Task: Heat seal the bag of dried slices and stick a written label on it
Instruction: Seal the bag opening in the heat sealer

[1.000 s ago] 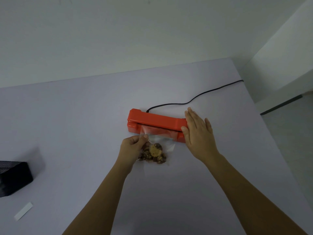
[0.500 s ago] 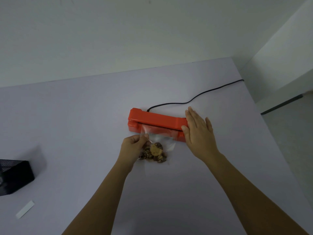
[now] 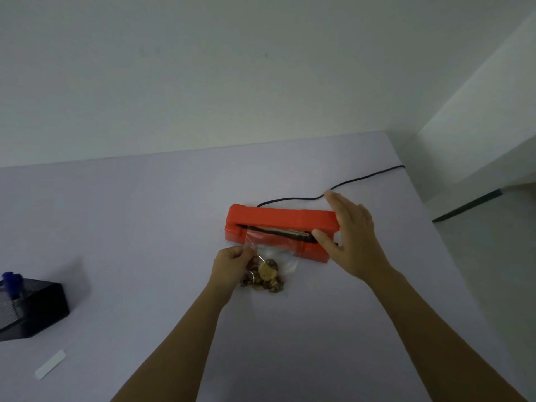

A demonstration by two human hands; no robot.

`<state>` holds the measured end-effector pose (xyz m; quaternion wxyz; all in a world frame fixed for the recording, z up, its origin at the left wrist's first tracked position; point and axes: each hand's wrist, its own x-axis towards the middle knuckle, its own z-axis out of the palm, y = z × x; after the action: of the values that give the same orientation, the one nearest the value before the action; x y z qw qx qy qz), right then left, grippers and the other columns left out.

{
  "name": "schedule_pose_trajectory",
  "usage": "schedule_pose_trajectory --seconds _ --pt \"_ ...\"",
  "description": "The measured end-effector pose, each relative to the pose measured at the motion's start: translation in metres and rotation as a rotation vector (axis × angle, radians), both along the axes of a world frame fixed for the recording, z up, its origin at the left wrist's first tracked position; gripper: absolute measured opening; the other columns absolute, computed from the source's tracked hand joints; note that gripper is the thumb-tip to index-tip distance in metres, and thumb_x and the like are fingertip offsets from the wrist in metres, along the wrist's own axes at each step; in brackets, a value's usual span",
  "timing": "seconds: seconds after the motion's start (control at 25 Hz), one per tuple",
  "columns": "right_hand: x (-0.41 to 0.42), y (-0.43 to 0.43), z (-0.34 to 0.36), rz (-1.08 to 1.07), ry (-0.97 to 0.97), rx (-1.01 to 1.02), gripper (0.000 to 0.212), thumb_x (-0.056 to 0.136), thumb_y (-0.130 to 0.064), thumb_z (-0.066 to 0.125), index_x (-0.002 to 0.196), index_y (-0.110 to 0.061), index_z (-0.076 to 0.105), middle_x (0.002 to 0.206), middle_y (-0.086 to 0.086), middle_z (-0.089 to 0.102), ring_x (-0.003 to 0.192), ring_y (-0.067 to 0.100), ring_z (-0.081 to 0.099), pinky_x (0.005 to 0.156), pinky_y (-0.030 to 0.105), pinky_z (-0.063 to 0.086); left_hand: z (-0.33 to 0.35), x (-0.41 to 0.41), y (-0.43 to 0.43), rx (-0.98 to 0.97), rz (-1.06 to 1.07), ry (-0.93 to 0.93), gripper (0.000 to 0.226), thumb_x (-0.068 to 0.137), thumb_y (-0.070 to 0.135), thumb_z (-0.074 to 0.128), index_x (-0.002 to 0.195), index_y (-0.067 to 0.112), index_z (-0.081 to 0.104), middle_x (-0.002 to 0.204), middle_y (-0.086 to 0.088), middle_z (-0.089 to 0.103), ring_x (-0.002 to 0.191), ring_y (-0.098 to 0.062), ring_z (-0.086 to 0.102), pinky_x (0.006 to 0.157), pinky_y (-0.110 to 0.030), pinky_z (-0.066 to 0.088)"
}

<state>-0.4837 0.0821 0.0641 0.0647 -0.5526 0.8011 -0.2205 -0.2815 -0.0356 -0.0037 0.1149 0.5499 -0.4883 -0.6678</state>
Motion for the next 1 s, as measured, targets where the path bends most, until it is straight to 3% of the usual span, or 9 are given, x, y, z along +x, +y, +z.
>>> schedule_pose_trajectory --seconds 0.12,0.28,0.44,0.6,0.72,0.84,0.92,1.0 --pt "-0.004 -0.001 0.02 -0.018 -0.047 -0.117 0.068 0.081 -0.052 0.051 0.138 -0.019 0.033 0.136 0.002 0.047 0.127 0.017 0.038 0.109 0.052 0.027 0.003 -0.001 0.0 -0.008 0.004 -0.014 0.032 0.088 0.028 0.061 0.074 0.001 0.071 0.068 -0.01 0.068 0.058 -0.022 0.058 0.057 -0.03 0.048" --pt "0.006 -0.014 0.037 0.042 -0.192 -0.216 0.066 0.079 -0.049 0.057 0.135 -0.02 0.039 0.129 -0.013 0.045 0.122 0.003 0.038 0.108 0.042 0.028 0.003 -0.003 0.0 -0.014 0.005 -0.03 0.028 0.088 0.028 0.061 0.072 0.007 0.072 0.07 -0.008 0.07 0.065 -0.023 0.06 0.064 -0.033 0.049" --pt "0.018 -0.037 0.051 0.084 -0.169 -0.288 0.061 0.079 -0.045 0.063 0.13 -0.014 0.049 0.122 -0.001 0.059 0.115 0.006 0.045 0.106 0.05 0.031 0.004 -0.004 0.0 -0.026 -0.005 -0.037 0.026 0.089 0.027 0.06 0.07 0.013 0.073 0.075 -0.01 0.072 0.071 -0.025 0.063 0.074 -0.039 0.054" --pt "0.028 -0.061 0.068 0.102 -0.134 -0.331 0.056 0.077 -0.044 0.067 0.124 -0.016 0.055 0.112 -0.003 0.066 0.108 0.008 0.053 0.104 0.048 0.032 0.001 -0.004 0.0 -0.041 -0.024 -0.064 0.028 0.089 0.031 0.059 0.074 0.012 0.073 0.078 -0.009 0.073 0.074 -0.025 0.065 0.078 -0.042 0.055" --pt "0.055 -0.089 0.085 0.173 -0.26 -0.327 0.065 0.077 -0.043 0.069 0.132 -0.018 0.046 0.117 -0.006 0.065 0.116 0.012 0.052 0.108 0.044 0.024 -0.001 -0.003 0.001 -0.057 -0.04 -0.068 0.03 0.088 0.033 0.058 0.073 0.013 0.073 0.078 -0.008 0.073 0.072 -0.023 0.063 0.074 -0.039 0.053" --pt "0.077 -0.112 0.094 0.368 -0.404 -0.163 0.072 0.089 -0.037 0.058 0.146 -0.019 0.019 0.143 -0.001 0.045 0.137 0.014 0.032 0.114 0.05 0.015 -0.001 -0.005 0.003 -0.076 -0.033 -0.105 0.03 0.088 0.034 0.057 0.073 0.013 0.072 0.078 -0.007 0.072 0.071 -0.019 0.062 0.068 -0.034 0.05" --pt "0.073 -0.11 0.089 0.36 -0.486 -0.198 0.064 0.093 -0.032 0.052 0.146 -0.016 0.019 0.149 0.001 0.035 0.138 0.011 0.028 0.116 0.042 0.02 0.0 -0.006 0.002 -0.088 -0.032 -0.113 0.028 0.089 0.032 0.057 0.076 0.013 0.071 0.078 -0.003 0.072 0.074 -0.017 0.064 0.067 -0.029 0.05" --pt "0.063 -0.092 0.076 0.093 -0.606 -0.352 0.047 0.094 -0.028 0.051 0.138 -0.015 0.037 0.137 -0.002 0.049 0.126 0.001 0.042 0.106 0.019 0.033 0.002 -0.007 0.004 -0.135 -0.032 -0.134 0.022 0.09 0.032 0.056 0.084 0.014 0.067 0.081 0.002 0.072 0.078 -0.015 0.066 0.067 -0.026 0.051"
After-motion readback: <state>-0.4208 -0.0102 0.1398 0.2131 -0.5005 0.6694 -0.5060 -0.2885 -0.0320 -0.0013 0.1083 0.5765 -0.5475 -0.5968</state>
